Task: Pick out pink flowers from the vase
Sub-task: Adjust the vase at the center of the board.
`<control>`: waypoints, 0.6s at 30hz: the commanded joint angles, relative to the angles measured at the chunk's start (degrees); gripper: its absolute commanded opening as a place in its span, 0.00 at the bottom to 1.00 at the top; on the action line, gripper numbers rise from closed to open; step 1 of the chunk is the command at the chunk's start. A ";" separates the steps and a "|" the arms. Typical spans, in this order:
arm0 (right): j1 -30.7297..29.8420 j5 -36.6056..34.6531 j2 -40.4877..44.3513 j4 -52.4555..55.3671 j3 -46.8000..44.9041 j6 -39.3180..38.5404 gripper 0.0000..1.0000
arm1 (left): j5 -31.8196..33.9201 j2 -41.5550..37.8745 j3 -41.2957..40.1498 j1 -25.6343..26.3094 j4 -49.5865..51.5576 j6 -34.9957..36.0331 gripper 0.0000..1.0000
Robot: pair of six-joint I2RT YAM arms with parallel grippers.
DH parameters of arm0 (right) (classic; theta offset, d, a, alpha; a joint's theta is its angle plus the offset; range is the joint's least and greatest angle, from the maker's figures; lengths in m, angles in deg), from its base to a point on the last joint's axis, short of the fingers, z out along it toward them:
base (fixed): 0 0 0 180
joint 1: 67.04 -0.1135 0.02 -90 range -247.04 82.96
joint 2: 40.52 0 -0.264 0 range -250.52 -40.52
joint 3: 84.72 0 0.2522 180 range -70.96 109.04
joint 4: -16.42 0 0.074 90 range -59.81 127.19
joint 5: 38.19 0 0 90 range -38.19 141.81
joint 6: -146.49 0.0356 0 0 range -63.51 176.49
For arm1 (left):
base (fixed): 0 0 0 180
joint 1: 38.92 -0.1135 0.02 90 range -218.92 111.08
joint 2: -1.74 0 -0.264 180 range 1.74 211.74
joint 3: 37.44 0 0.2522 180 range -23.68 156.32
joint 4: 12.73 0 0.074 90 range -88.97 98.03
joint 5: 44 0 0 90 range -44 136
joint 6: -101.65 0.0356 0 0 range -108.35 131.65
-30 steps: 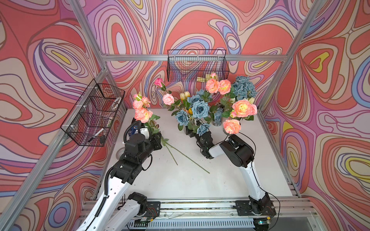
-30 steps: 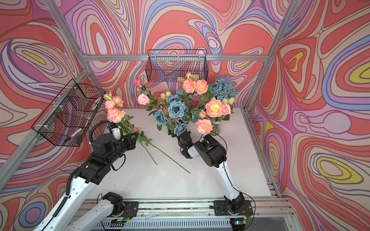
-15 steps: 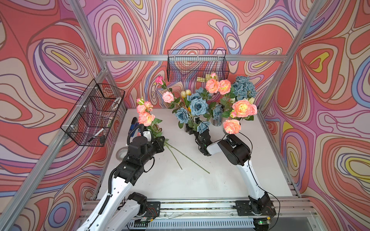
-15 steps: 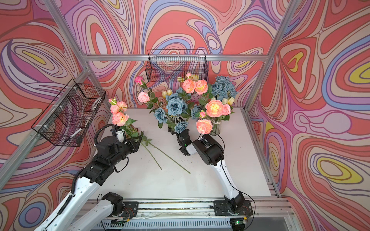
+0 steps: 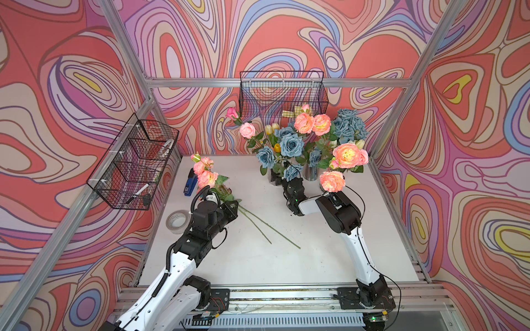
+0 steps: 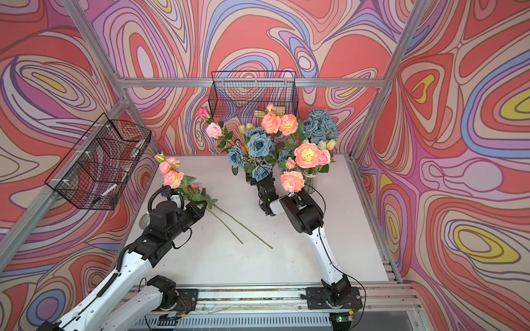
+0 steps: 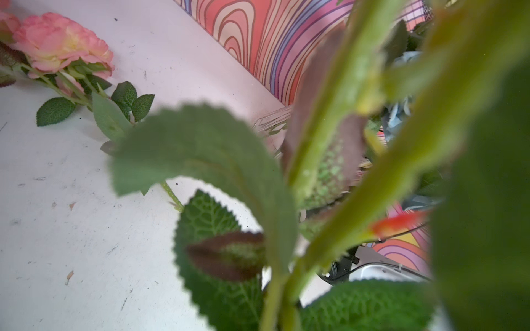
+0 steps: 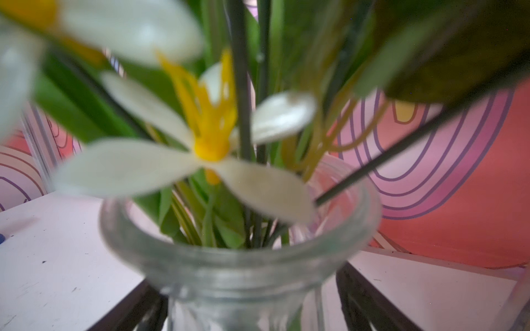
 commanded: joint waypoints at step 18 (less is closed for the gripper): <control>0.09 9.53 9.00 -3.97 -15.31 6.29 0.98 | 1.62 10.40 -1.02 0.45 -9.70 -11.21 0.00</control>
